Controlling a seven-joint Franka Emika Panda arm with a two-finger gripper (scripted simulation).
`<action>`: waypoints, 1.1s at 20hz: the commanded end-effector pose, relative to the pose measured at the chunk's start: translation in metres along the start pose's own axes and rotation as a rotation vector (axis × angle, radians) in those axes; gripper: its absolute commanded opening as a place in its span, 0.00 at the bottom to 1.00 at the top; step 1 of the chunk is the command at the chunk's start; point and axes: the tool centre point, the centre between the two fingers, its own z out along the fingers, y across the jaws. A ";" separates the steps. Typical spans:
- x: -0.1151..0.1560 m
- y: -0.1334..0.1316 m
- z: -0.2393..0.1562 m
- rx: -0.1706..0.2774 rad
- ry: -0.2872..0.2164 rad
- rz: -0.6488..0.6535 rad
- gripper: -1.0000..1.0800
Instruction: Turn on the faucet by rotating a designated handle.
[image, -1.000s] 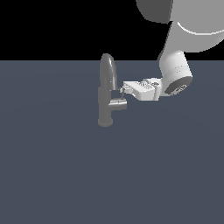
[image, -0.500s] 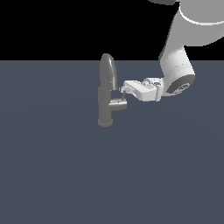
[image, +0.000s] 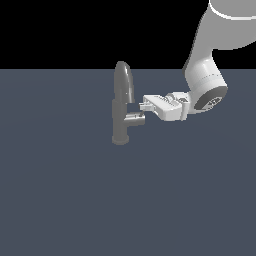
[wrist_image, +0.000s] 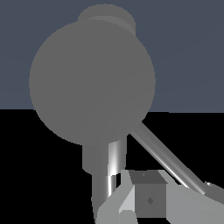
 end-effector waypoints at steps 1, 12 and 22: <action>0.010 0.013 -0.001 -0.002 -0.006 0.016 0.00; 0.037 0.028 0.000 -0.003 -0.003 0.006 0.00; 0.057 0.026 0.000 -0.010 -0.004 -0.013 0.00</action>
